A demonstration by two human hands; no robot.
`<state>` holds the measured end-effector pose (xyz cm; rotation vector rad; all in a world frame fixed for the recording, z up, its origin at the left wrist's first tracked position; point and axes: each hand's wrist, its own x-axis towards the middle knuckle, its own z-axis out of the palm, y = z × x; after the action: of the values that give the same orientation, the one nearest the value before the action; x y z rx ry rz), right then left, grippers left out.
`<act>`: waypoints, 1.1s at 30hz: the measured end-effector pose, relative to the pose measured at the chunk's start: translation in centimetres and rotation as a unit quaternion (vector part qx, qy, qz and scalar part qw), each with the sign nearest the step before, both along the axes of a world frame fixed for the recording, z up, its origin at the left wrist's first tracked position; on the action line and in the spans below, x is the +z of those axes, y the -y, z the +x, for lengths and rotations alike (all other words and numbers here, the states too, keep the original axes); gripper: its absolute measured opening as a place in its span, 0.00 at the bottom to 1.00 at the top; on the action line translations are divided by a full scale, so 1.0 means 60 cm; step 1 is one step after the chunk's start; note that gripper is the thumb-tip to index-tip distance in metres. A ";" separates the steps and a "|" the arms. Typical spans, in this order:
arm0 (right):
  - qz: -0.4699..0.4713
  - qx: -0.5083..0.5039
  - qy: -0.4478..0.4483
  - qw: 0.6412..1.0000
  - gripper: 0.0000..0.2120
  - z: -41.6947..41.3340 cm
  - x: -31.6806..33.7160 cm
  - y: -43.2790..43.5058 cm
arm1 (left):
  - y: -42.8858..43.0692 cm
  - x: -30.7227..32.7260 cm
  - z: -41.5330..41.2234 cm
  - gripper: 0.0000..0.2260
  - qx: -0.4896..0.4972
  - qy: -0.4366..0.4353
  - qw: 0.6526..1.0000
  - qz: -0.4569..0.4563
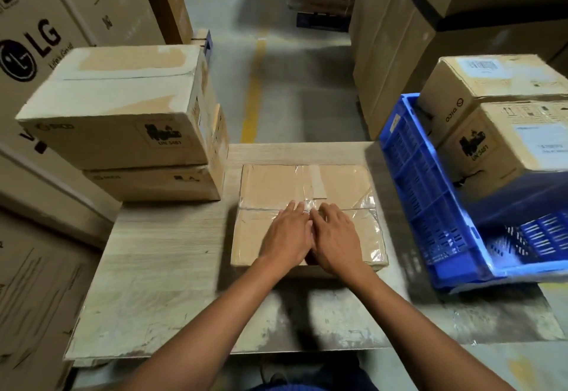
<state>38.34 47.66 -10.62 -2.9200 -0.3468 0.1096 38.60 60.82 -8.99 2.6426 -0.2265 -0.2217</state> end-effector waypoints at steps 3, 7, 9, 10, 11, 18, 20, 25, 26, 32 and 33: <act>0.038 -0.010 0.030 0.999 0.17 -0.030 0.004 0.013 | -0.004 0.010 -0.027 0.18 -0.013 0.015 1.000 -0.015; 0.082 -0.068 0.100 0.989 0.06 -0.089 0.000 0.034 | 0.003 -0.002 -0.073 0.18 -0.050 0.012 0.998 -0.046; 0.084 -0.059 0.115 0.988 0.10 -0.098 -0.007 0.034 | 0.004 -0.005 -0.074 0.18 -0.048 0.006 0.997 -0.052; 0.085 -0.058 0.117 0.988 0.10 -0.095 -0.010 0.034 | 0.005 -0.005 -0.069 0.18 -0.045 0.007 0.998 -0.047; 0.089 -0.061 0.113 0.988 0.09 -0.091 -0.010 0.034 | 0.007 -0.004 -0.064 0.18 -0.043 0.009 0.998 -0.037; 0.112 -0.115 0.075 0.984 0.14 -0.074 0.002 0.074 | 0.062 0.001 -0.043 0.23 -0.122 0.047 0.991 0.002; 0.116 -0.114 0.055 0.985 0.17 -0.072 0.000 0.090 | 0.087 -0.001 -0.039 0.31 -0.130 0.035 0.990 0.037; 0.056 -0.095 0.049 0.993 0.25 -0.068 -0.002 0.113 | 0.102 -0.018 -0.028 0.35 -0.131 0.018 0.984 0.117; 0.038 -0.086 0.051 0.994 0.25 -0.058 0.007 0.114 | 0.100 -0.017 -0.021 0.34 -0.132 0.028 0.983 0.123; -0.060 -0.021 -0.017 0.998 0.29 -0.005 0.028 0.131 | 0.100 -0.016 0.023 0.24 -0.147 0.059 0.978 0.134; -0.070 -0.015 -0.025 0.997 0.29 -0.002 0.031 0.131 | 0.100 -0.018 0.028 0.24 -0.145 0.052 0.980 0.126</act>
<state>38.22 39.80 -8.79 -3.0528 -0.2983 0.2090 40.26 54.79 -10.05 2.8661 -0.6624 -0.2193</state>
